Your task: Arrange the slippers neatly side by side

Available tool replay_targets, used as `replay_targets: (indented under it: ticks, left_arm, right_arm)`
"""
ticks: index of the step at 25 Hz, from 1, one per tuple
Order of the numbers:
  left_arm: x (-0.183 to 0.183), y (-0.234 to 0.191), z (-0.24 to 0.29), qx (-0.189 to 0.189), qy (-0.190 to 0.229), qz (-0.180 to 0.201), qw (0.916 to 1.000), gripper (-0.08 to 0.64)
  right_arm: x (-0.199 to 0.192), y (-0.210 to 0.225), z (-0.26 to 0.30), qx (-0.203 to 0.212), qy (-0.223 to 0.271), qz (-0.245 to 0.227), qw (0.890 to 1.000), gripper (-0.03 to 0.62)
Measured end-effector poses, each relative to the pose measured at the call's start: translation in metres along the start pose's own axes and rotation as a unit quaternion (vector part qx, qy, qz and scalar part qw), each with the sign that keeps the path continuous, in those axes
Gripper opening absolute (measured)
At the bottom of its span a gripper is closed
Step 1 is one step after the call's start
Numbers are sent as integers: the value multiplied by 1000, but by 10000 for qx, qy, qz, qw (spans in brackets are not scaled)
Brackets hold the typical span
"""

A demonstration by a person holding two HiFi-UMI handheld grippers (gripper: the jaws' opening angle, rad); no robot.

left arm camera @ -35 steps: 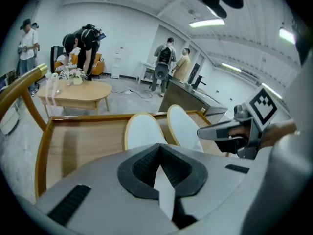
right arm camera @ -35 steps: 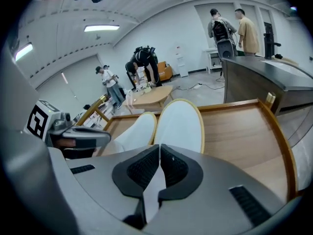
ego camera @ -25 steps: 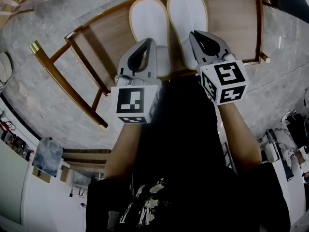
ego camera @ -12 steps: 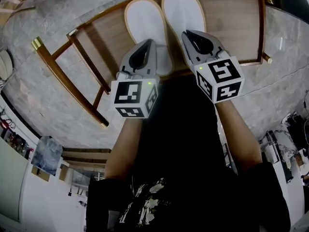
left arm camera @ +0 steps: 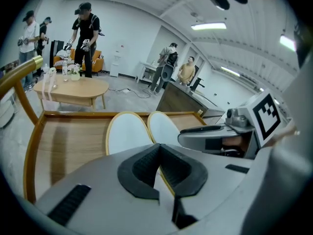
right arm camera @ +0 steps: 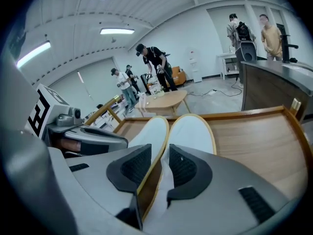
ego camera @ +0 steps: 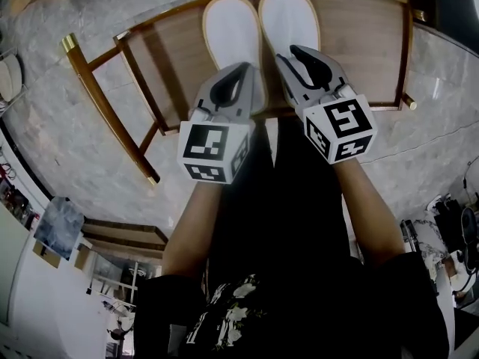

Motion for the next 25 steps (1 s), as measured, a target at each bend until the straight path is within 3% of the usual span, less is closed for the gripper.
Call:
replay_targets:
  ticks: [4,7,10,15,25]
  left_arm:
    - [-23,3,-17,259,-187,-316,9990,3]
    - [-57,8,-12,-109,-927,-516,9943,3]
    - [-76,17,-5,-455,-1403,-543,9876,3]
    - [-84,20,3,-540,-1705,-493,9826,3]
    - [-86,16,5,-633,-1720,-503,9818,3]
  right_arm:
    - [-5,14,-25,-92,60,-66,9999,68]
    - [-37,40,-31,-277,-898,-93,9955,6]
    - [-64,49,-29,-268,-1624,-12,9864,0]
    - [-70,41,-22,-239,-1666,-24,9857,0]
    - [-73,28,-18,-248,-1474,-159,9886,0]
Point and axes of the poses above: the fingertips, and each gripper's own axes: z forward along the fingers, y to its right, x out of its top, the point moved 8 cm from there along -z, backward along the fingers, and after that the axes turned 12 degrees about z, right-handed, at the moved point
